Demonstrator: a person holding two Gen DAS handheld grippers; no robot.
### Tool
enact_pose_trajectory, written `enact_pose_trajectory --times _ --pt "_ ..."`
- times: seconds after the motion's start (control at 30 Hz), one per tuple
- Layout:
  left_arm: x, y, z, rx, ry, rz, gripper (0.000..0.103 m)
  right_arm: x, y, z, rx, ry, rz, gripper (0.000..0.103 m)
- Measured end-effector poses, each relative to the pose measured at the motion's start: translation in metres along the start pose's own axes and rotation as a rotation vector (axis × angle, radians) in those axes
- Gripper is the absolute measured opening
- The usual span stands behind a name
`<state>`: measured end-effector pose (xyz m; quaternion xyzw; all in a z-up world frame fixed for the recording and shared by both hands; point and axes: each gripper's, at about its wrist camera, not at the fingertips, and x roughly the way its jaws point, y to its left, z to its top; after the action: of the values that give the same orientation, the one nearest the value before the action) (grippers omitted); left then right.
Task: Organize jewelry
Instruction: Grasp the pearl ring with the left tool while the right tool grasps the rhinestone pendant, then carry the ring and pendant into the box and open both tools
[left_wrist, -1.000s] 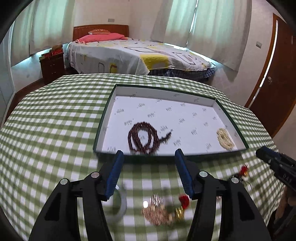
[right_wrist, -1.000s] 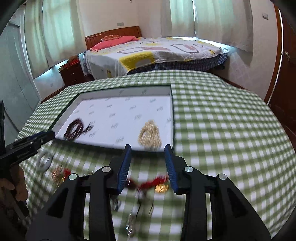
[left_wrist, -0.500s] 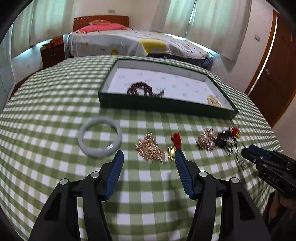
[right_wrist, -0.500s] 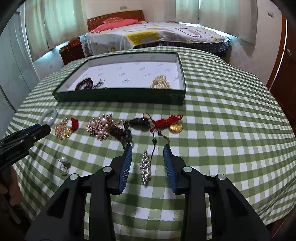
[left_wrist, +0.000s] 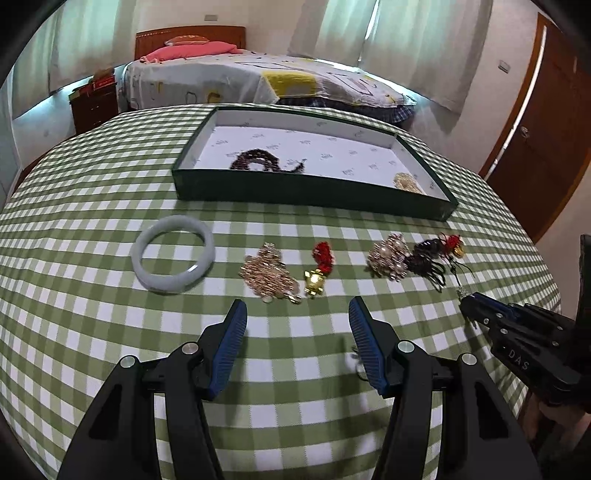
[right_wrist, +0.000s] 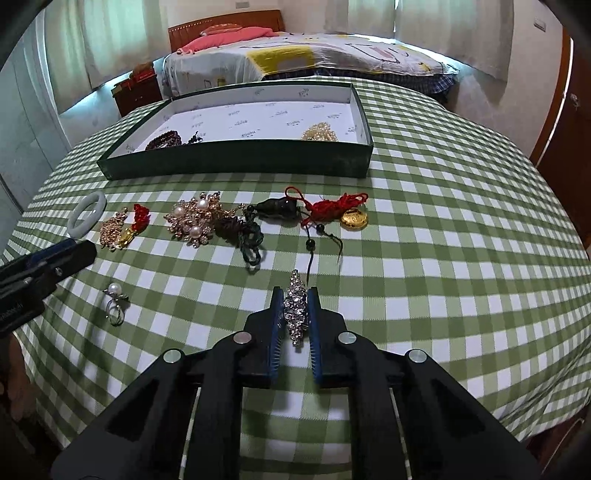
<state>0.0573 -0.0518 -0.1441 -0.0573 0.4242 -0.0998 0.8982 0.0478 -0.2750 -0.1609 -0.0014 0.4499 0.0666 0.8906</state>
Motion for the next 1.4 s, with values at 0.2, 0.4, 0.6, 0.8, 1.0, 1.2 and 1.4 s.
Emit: enact_pose_trajectory --times 0.2,0.4,0.6,0.8,1.0,1.2,1.4 --pt "0.002 -0.017 -0.006 0.035 0.024 -0.015 0.056 -0.015 -0.012 -0.004 0.051 -0.038 0.006 0.013" --pt "0.011 -0.029 -0.014 0.042 0.065 -0.016 0.055 -0.023 -0.019 -0.010 0.090 -0.066 0.029 0.013" --pt "0.013 -0.039 -0.016 0.078 0.063 -0.003 0.034 -0.023 -0.019 -0.016 0.106 -0.068 0.055 0.013" --pt "0.011 -0.044 -0.020 0.106 0.070 -0.019 0.021 -0.025 -0.020 -0.017 0.111 -0.072 0.060 0.013" --pt "0.009 -0.048 -0.020 0.123 0.067 -0.036 0.021 -0.023 -0.017 -0.016 0.105 -0.067 0.059 0.013" --pt "0.000 -0.044 -0.014 0.114 0.022 -0.035 0.021 -0.024 -0.013 -0.014 0.097 -0.070 0.070 0.013" --pt "-0.002 -0.034 -0.002 0.091 -0.003 -0.030 0.021 -0.023 -0.008 -0.001 0.093 -0.077 0.094 0.013"
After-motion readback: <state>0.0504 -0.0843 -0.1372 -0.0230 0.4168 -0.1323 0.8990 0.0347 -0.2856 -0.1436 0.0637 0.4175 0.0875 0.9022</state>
